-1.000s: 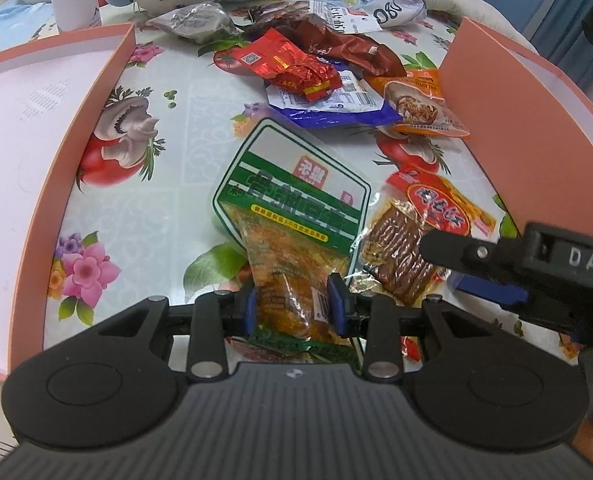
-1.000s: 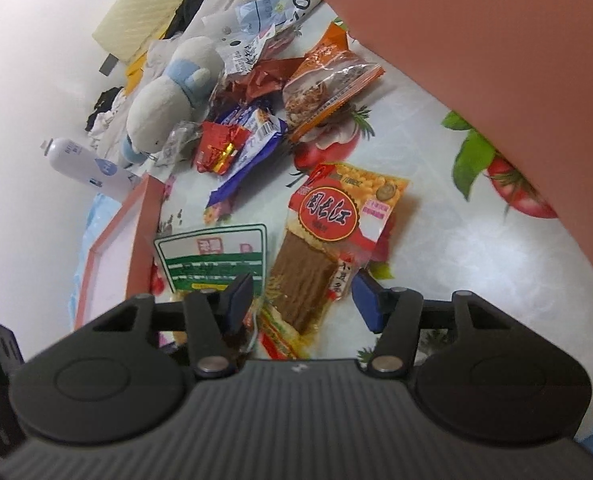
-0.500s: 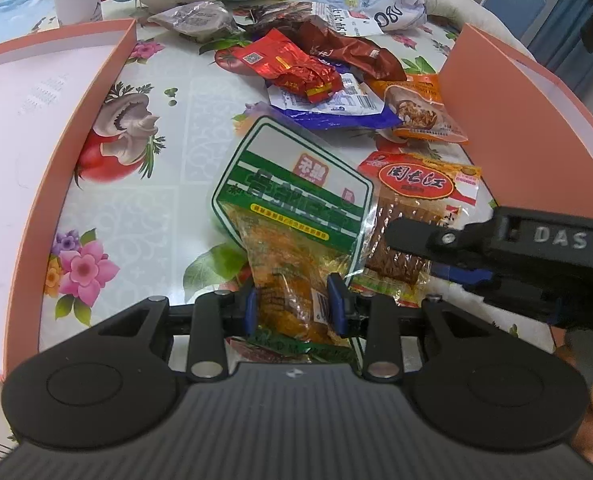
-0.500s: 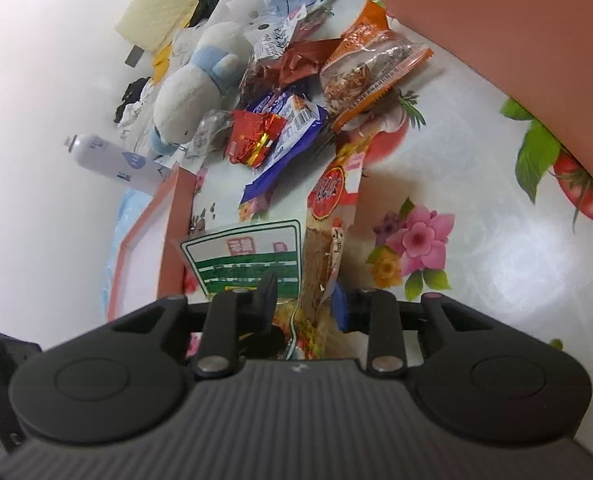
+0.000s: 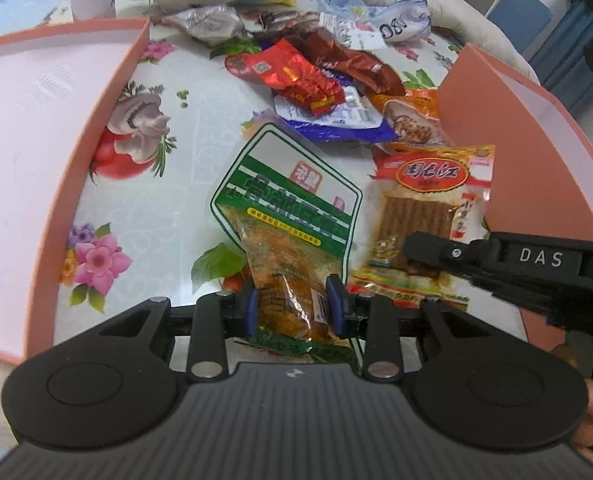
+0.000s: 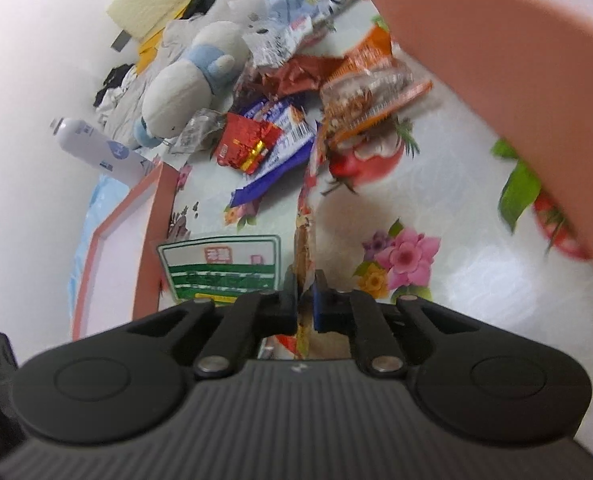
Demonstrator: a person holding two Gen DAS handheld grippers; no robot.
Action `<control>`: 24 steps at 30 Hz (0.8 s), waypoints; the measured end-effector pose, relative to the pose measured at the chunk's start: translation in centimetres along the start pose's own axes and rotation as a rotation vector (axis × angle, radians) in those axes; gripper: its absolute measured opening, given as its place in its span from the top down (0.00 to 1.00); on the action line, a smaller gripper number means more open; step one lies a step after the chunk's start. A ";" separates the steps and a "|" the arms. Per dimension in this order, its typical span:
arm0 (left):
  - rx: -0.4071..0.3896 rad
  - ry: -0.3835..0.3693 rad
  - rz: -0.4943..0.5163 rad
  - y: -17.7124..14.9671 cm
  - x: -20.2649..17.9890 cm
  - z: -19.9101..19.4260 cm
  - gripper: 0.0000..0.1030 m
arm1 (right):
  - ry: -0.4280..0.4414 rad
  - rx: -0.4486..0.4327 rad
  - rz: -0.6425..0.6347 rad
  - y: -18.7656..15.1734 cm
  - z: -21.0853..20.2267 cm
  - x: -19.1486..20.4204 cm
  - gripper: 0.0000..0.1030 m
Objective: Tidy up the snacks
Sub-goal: 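Lift the chocolate bar bag upright with the right gripper, then carry the green bag with the left gripper while the right carries its bag over the deep box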
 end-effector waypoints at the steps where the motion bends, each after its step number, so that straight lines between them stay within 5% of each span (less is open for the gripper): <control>1: -0.005 0.000 0.000 -0.2 -0.2 -0.5 0.63 | -0.014 -0.007 -0.022 0.0 -0.6 0.2 0.91; 24: -0.185 0.066 -0.005 -3.8 -8.6 -14.5 0.63 | -0.060 -0.109 -0.185 -2.3 -16.3 0.7 0.92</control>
Point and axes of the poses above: each gripper's, at about its wrist camera, not at the fingertips, and z roughly the way its jaws point, x to its left, y to its top, the point moved 2 cm from there along z, roughly the way its jaws point
